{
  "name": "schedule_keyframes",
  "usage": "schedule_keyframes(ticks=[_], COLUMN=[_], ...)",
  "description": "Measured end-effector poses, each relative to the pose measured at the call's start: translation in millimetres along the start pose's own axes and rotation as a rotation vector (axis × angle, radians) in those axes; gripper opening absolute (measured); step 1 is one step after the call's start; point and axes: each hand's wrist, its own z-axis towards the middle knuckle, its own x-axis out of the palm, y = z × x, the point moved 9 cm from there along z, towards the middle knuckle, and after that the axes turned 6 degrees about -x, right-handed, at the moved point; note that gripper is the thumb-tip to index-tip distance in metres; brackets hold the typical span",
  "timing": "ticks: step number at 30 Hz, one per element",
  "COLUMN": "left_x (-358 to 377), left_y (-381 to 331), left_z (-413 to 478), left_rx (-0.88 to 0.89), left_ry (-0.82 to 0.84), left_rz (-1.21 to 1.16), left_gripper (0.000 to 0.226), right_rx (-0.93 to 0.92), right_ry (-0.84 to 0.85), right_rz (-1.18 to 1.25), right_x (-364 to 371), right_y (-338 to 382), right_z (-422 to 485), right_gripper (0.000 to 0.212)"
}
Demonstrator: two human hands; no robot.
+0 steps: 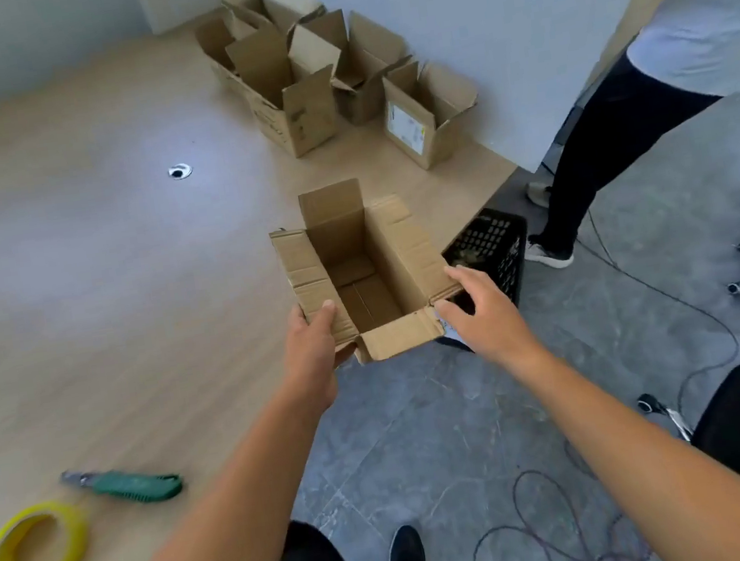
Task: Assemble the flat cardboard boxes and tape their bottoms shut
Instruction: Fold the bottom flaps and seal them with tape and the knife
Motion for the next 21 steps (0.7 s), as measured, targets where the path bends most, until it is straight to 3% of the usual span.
schedule_keyframes(ticks=[12,21], left_x=[102.5,159.9], left_y=[-87.0,-150.8], left_z=[138.4,266.6], left_rx=[0.086,0.033], left_ry=[-0.106,-0.143], left_rz=[0.021,-0.026], left_gripper=[0.008,0.010], right_rx=[-0.180,-0.190], right_ry=[0.066,0.088], right_rz=[-0.185,-0.274], right_x=[-46.1,-75.9], right_y=[-6.8,-6.8], right_z=[175.3,328.7], right_gripper=[0.058,0.059])
